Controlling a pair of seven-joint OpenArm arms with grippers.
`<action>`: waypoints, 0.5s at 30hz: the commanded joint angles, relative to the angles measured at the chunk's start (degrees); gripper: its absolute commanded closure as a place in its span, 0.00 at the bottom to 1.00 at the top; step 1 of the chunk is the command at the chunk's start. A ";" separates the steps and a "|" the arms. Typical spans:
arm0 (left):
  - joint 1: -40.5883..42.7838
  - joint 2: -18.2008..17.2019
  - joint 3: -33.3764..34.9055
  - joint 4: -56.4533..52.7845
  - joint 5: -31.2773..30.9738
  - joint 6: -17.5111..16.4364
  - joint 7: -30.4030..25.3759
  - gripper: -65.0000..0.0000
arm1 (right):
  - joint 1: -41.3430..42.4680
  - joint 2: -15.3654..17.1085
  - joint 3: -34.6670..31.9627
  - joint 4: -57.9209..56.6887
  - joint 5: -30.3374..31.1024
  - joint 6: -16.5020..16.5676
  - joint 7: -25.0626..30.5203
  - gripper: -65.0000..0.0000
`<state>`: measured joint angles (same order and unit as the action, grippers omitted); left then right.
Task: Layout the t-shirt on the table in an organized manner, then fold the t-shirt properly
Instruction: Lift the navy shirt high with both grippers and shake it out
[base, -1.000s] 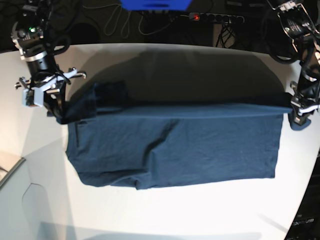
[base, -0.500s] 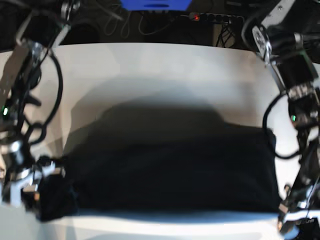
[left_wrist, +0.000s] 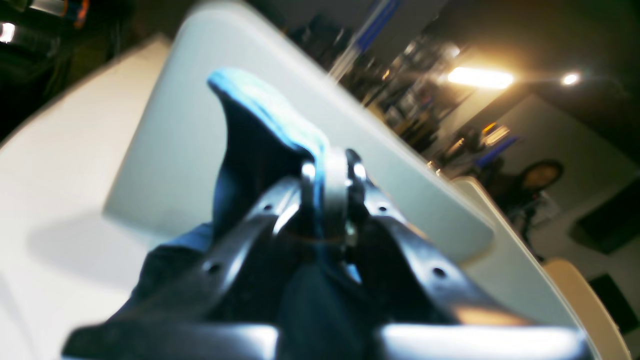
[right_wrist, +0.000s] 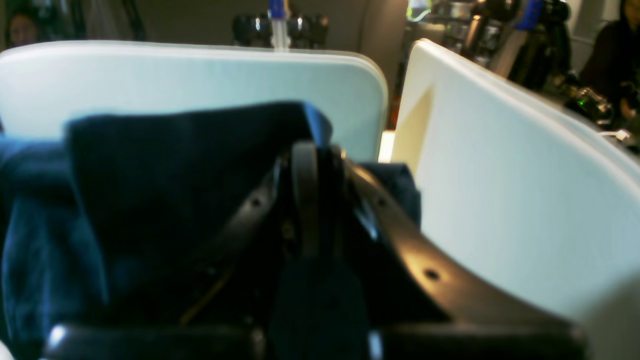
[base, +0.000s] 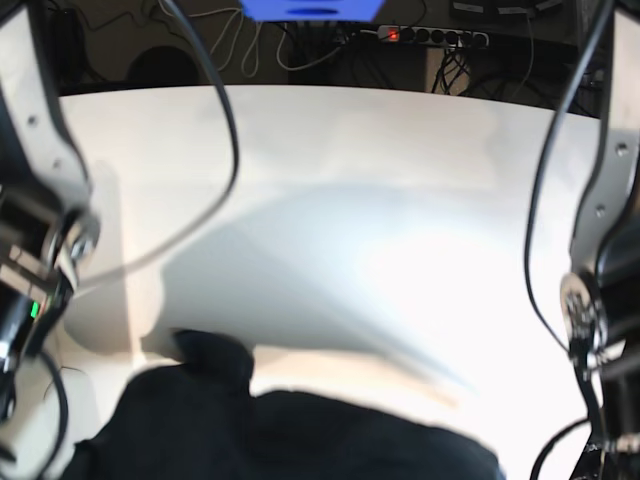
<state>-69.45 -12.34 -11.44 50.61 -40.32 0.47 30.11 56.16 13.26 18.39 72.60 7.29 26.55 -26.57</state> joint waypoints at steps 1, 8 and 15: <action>-3.82 -0.45 0.94 1.04 -0.43 -0.43 -2.20 1.00 | 3.40 1.56 0.02 0.94 0.40 -0.66 3.23 1.00; -3.91 -0.45 1.46 8.77 -0.43 -0.25 -1.05 1.00 | 2.17 3.49 -1.91 7.80 0.58 -0.66 3.93 1.00; 12.53 -0.45 -4.87 26.27 -0.52 -0.60 6.86 1.00 | -21.83 2.70 -1.65 27.58 0.75 -0.66 4.19 1.00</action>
<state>-54.30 -12.36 -16.23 76.25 -40.12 0.36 38.33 31.99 15.53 16.73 99.57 7.51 25.96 -23.97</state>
